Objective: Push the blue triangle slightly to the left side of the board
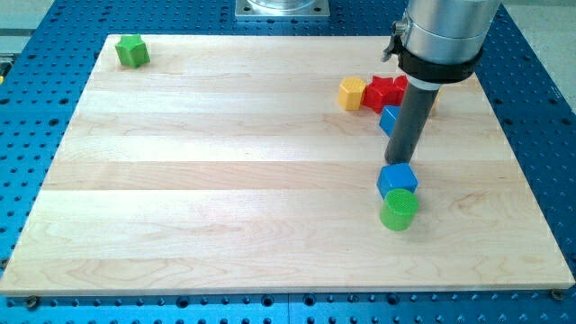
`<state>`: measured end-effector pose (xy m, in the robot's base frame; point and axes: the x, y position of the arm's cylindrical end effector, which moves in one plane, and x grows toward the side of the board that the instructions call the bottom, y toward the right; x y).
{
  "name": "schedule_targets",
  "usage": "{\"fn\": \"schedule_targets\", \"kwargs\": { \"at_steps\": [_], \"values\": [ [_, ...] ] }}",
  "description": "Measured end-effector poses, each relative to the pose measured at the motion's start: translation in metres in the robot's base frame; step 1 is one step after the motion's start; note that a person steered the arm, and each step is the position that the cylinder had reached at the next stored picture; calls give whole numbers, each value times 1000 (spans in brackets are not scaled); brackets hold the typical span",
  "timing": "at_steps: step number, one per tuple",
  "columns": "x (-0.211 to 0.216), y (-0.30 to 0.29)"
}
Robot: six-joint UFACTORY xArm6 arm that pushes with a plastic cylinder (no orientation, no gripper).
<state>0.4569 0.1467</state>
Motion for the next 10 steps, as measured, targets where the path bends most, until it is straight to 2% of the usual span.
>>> {"fn": "schedule_targets", "kwargs": {
  "at_steps": [1,3,4,6,9,10],
  "values": [
    [-22,16],
    [-25,55],
    [-26,55],
    [-61,51],
    [-61,23],
    [-61,42]
  ]
}}
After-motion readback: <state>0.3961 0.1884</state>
